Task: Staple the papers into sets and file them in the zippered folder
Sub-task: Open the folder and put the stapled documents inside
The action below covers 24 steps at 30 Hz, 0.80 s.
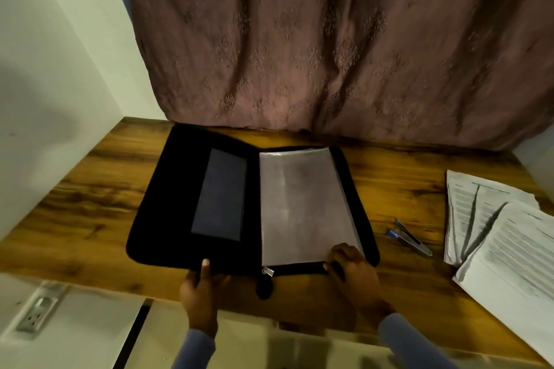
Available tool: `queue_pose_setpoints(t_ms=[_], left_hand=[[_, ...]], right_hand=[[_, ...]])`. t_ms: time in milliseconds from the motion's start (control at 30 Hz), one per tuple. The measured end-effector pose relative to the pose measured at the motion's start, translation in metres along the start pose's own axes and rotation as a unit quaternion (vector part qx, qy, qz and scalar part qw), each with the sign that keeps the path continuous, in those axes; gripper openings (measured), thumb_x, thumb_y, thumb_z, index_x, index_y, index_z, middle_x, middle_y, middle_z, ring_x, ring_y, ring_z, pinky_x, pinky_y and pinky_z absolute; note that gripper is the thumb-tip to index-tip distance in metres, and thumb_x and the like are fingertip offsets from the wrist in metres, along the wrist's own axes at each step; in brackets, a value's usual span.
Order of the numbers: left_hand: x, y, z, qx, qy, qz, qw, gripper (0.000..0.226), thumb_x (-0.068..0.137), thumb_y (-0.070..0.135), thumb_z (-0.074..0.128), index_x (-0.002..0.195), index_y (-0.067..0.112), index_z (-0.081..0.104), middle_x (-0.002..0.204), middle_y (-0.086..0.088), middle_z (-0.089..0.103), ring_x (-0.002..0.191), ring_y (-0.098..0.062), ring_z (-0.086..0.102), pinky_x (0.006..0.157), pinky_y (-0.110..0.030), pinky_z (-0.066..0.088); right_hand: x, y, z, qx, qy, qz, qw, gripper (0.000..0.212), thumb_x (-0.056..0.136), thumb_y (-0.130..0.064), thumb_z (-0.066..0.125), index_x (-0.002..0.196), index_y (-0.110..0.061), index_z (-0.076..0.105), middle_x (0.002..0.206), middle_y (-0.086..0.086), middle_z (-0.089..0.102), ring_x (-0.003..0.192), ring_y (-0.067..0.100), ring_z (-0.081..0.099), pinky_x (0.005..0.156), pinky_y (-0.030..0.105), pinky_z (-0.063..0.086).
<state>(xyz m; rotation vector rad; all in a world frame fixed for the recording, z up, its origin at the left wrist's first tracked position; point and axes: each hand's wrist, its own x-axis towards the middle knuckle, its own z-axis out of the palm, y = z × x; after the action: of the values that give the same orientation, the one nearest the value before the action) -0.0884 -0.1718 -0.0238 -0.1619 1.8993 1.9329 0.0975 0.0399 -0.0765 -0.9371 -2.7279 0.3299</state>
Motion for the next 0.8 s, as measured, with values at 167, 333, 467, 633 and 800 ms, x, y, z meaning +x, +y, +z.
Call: queue_pose_setpoints(t_ms=[167,333,467,633,800], left_hand=[[0.013,0.019,-0.016,0.069,-0.096,-0.15,0.982,0.025,0.098,0.018,0.042,0.089,0.0,0.056,0.058,-0.013,0.066,0.043,-0.021,0.064,0.037,-0.029,0.052],[0.012,0.018,0.022,0.324,-0.175,0.104,0.924,0.022,0.092,0.027,0.056,0.078,0.014,0.066,0.075,-0.006,0.069,0.071,-0.021,0.066,0.072,-0.04,0.054],[0.031,0.008,0.074,0.575,-0.27,0.163,0.755,0.063,0.094,0.05,0.04,0.148,0.022,0.023,0.157,-0.014,0.006,0.145,-0.035,0.005,0.113,-0.053,0.014],[0.039,-0.004,0.102,0.64,-0.25,0.054,0.725,0.093,0.086,0.07,0.028,0.148,0.014,-0.014,0.156,-0.013,-0.02,0.144,-0.031,-0.015,0.11,-0.064,0.002],[0.058,0.001,0.083,0.673,-0.198,0.049,0.711,0.091,0.086,0.071,0.025,0.15,0.011,0.0,0.158,-0.003,-0.015,0.145,-0.023,-0.012,0.107,-0.068,0.005]], right_hand=[[0.0,-0.001,-0.003,0.013,-0.027,0.002,1.0,0.018,0.082,-0.038,0.057,0.087,-0.022,0.065,0.097,-0.004,0.063,0.078,0.011,0.064,0.053,0.014,0.049],[0.021,0.006,-0.024,-0.004,-0.021,-0.023,1.0,0.031,0.087,-0.038,0.041,0.089,-0.02,0.066,0.095,0.0,0.065,0.074,0.015,0.066,0.055,0.012,0.04],[0.066,0.039,-0.032,-0.009,-0.02,0.075,0.997,0.035,0.099,-0.029,0.037,0.123,-0.011,0.056,0.131,0.014,0.053,0.107,0.029,0.06,0.08,0.034,0.051],[0.091,0.063,-0.029,-0.057,-0.049,0.065,0.995,0.045,0.097,-0.027,0.041,0.134,-0.002,0.045,0.142,0.016,0.043,0.126,0.033,0.047,0.095,0.043,0.046],[0.06,0.052,-0.019,-0.131,-0.059,-0.002,0.99,0.034,0.071,-0.022,0.078,0.101,-0.009,0.072,0.111,0.012,0.069,0.086,0.028,0.07,0.058,0.04,0.058]])
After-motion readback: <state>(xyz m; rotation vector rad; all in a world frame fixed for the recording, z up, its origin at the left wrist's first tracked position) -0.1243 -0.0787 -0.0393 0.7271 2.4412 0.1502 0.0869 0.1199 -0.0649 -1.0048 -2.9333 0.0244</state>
